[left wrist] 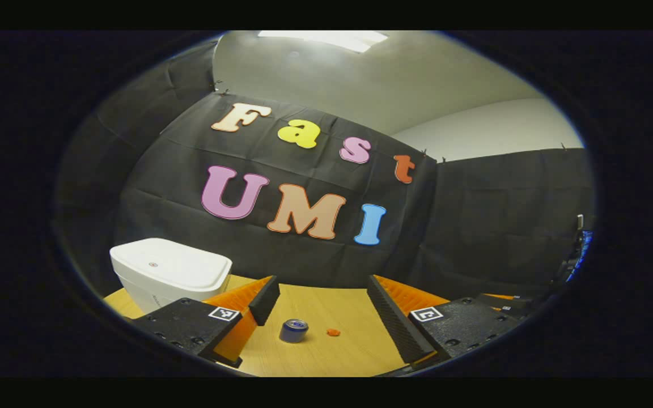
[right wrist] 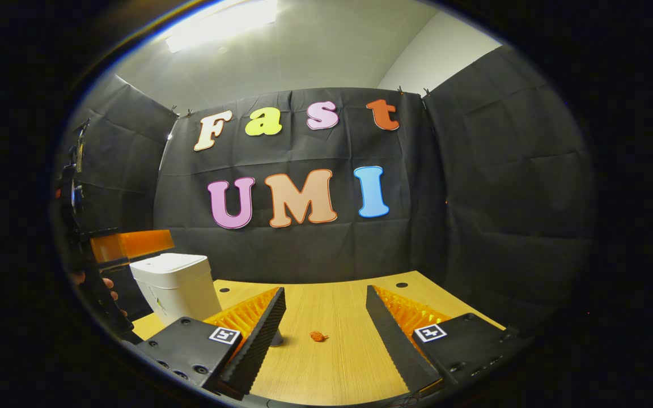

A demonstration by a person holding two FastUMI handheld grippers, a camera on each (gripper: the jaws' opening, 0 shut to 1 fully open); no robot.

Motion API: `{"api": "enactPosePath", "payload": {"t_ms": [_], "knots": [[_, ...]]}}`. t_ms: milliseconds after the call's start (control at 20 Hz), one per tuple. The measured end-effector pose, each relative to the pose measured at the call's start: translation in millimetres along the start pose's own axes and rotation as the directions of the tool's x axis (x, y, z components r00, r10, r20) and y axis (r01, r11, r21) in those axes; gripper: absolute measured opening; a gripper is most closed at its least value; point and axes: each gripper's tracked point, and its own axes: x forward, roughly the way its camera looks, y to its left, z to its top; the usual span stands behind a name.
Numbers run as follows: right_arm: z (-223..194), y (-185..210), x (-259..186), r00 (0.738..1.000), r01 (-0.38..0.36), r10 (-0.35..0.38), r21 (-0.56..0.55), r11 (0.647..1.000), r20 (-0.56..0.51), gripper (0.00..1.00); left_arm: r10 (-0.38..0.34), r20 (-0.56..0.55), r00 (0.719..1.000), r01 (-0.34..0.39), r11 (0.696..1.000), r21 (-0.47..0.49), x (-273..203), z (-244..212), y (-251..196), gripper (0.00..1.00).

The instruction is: Press the lid of the desktop garbage bin to open it, pick up the crumpled paper on the desktop and throw it into the bin, then pick up the pop can on the desktop and drop it into the bin, and finally close the garbage bin lid.

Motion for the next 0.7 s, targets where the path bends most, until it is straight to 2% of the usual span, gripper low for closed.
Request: {"api": "enactPosePath", "payload": {"t_ms": [250,300,350,700], "knots": [[-3,0,5,1.0,-0.024,0.025,0.062,0.998,-0.017,0.95,0.027,-0.028,0.999,-0.027,0.999,-0.02,-7,-8,3,0.94],[-6,1,7,0.999,-0.028,0.03,0.064,0.998,-0.027,0.95,0.031,-0.026,0.999,-0.032,0.999,-0.019,-10,-7,3,0.95],[-6,1,7,0.999,-0.032,0.034,0.064,0.997,-0.034,0.95,0.035,-0.021,0.999,-0.035,0.999,-0.017,-11,-6,4,0.92],[-3,7,9,0.998,-0.058,0.06,0.046,0.997,-0.036,0.95,0.057,-0.023,0.998,-0.057,0.998,-0.029,-13,-8,10,0.93]]}}
